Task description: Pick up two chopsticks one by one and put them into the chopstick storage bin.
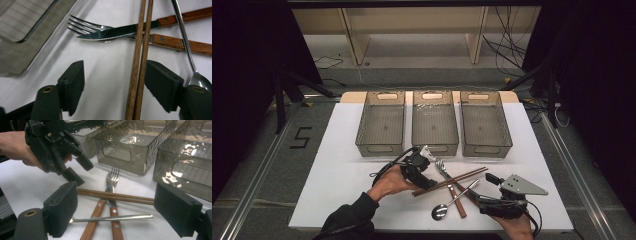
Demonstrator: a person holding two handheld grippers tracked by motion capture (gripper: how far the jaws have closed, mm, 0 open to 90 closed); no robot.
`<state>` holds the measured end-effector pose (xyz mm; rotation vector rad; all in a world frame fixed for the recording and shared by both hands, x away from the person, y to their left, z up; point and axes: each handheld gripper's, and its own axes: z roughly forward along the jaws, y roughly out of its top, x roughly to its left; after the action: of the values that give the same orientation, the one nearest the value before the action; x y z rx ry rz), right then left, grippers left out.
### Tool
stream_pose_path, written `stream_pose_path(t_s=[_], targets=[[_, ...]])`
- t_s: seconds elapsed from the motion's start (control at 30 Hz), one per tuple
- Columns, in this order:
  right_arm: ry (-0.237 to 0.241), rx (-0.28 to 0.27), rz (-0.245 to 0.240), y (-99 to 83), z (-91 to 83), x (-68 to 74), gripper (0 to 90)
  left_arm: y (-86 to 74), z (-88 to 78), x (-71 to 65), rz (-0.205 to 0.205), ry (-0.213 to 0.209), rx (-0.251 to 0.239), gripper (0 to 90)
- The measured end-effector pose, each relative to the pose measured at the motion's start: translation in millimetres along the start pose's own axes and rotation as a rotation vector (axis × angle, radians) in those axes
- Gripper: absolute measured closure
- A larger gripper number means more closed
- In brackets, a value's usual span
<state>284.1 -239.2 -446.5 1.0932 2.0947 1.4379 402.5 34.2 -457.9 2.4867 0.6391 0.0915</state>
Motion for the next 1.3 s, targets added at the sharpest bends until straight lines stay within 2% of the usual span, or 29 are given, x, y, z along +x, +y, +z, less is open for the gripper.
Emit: stream_pose_path(t_s=[0.2,0.43,0.7,0.77,1.03,1.2,1.3], targets=[[0.005,0.004,-0.003,0.1,0.5,0.3,20.1,3.7,4.8,-0.8,0.032,-0.01,0.034,42.1],[0.006,0.009,-0.004,0.1,0.5,0.0,20.3,7.4,9.0,-3.6,0.067,-0.018,0.058,47.7],[0.008,0.012,-0.002,0.1,0.7,-0.2,20.4,11.4,14.6,-5.6,0.086,-0.026,0.081,53.8],[0.009,0.012,-0.001,0.1,0.7,-0.3,20.5,12.1,16.2,-6.4,0.104,-0.029,0.096,55.7],[0.01,0.013,0.001,0.0,0.9,-0.5,20.7,15.1,20.7,-10.4,0.125,-0.041,0.117,65.7],[0.01,0.015,0.001,0.0,1.0,-0.5,20.8,16.3,21.2,-10.9,0.123,-0.047,0.122,72.6],[0.011,0.016,0.002,0.1,1.1,-0.3,20.8,16.3,21.4,-11.5,0.134,-0.034,0.123,77.8]])
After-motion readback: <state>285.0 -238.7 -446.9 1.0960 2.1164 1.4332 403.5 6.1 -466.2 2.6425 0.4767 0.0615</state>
